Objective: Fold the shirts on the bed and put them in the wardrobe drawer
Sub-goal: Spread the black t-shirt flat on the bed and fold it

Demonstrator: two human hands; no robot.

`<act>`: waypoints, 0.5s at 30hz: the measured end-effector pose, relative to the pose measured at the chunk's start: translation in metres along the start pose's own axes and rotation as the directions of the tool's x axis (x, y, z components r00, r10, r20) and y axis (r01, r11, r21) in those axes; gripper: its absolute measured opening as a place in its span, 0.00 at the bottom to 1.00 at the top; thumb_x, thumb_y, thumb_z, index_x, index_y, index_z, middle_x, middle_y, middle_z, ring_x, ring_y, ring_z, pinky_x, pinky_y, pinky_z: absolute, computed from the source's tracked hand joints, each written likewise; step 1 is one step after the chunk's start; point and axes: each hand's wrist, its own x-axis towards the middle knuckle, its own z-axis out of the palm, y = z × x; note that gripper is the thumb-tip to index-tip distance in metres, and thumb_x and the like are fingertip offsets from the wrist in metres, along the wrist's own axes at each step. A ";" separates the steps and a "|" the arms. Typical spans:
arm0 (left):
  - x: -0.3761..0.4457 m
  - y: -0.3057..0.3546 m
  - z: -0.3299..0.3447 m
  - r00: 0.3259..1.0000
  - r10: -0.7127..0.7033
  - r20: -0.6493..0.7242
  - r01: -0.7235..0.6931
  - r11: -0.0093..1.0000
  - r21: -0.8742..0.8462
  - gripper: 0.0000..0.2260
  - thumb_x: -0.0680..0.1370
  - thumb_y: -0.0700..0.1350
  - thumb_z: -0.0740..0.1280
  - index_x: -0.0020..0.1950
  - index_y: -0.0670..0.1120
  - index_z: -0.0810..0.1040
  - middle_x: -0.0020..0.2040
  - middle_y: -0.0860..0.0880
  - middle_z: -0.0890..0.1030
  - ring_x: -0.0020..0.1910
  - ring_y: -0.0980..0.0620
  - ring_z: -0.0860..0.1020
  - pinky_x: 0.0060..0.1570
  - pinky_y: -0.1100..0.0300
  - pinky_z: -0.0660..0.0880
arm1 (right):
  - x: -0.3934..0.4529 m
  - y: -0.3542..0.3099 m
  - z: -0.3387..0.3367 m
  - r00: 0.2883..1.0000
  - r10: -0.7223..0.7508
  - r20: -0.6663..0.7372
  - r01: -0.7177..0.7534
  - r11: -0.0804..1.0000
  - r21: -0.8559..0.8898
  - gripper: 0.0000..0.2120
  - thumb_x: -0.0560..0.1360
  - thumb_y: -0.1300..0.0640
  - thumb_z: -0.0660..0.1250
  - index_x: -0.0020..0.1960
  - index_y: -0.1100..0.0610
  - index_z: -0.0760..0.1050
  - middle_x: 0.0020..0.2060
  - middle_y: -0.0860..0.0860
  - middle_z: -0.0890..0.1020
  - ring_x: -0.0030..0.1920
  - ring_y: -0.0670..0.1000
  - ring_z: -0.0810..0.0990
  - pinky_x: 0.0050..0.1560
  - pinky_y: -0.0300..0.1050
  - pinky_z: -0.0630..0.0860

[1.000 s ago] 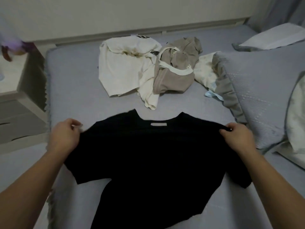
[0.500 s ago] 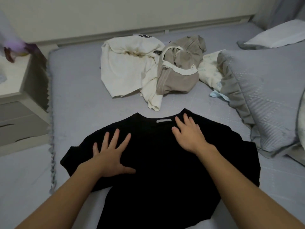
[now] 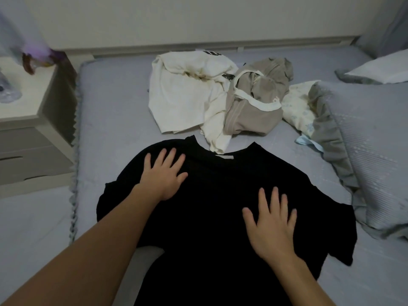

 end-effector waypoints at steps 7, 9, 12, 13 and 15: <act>-0.137 0.068 0.052 0.964 0.155 -0.216 -0.204 0.953 -0.226 0.26 0.80 0.61 0.51 0.77 0.57 0.60 0.79 0.49 0.60 0.77 0.47 0.60 0.71 0.40 0.58 | 0.042 -0.002 0.014 0.999 0.002 -0.039 -0.005 0.995 -0.097 0.36 0.79 0.35 0.44 0.80 0.51 0.36 0.79 0.55 0.37 0.79 0.58 0.36 0.77 0.60 0.38; -0.174 0.076 0.067 0.991 0.078 -0.113 -0.102 0.968 -0.228 0.32 0.76 0.67 0.46 0.79 0.60 0.49 0.81 0.48 0.49 0.79 0.46 0.53 0.72 0.40 0.54 | 0.039 -0.006 0.003 1.000 -0.032 -0.002 0.031 0.998 -0.051 0.35 0.80 0.37 0.47 0.80 0.52 0.39 0.80 0.55 0.39 0.79 0.57 0.37 0.77 0.59 0.37; -0.209 0.079 0.060 0.984 -0.172 0.035 0.174 0.923 -0.343 0.39 0.71 0.75 0.44 0.69 0.63 0.21 0.76 0.52 0.26 0.78 0.48 0.36 0.76 0.46 0.46 | -0.005 0.003 -0.011 0.990 -0.085 -0.113 0.094 0.993 0.075 0.34 0.80 0.41 0.54 0.81 0.53 0.47 0.80 0.53 0.47 0.80 0.53 0.43 0.77 0.55 0.36; -0.219 0.077 0.057 0.964 -0.258 0.065 0.262 0.883 -0.390 0.45 0.69 0.77 0.50 0.68 0.63 0.20 0.78 0.50 0.31 0.79 0.47 0.42 0.76 0.47 0.51 | -0.029 0.010 -0.012 0.983 -0.054 -0.177 0.073 0.992 0.103 0.34 0.80 0.43 0.57 0.80 0.53 0.50 0.80 0.53 0.50 0.80 0.53 0.45 0.77 0.55 0.37; -0.246 0.074 0.047 0.922 -0.349 0.166 0.386 0.794 -0.471 0.56 0.61 0.79 0.59 0.72 0.61 0.25 0.78 0.48 0.43 0.77 0.46 0.53 0.75 0.49 0.55 | -0.082 0.029 -0.007 0.965 0.130 -0.227 -0.086 0.978 0.193 0.37 0.77 0.44 0.64 0.80 0.55 0.53 0.79 0.56 0.53 0.79 0.56 0.50 0.77 0.56 0.44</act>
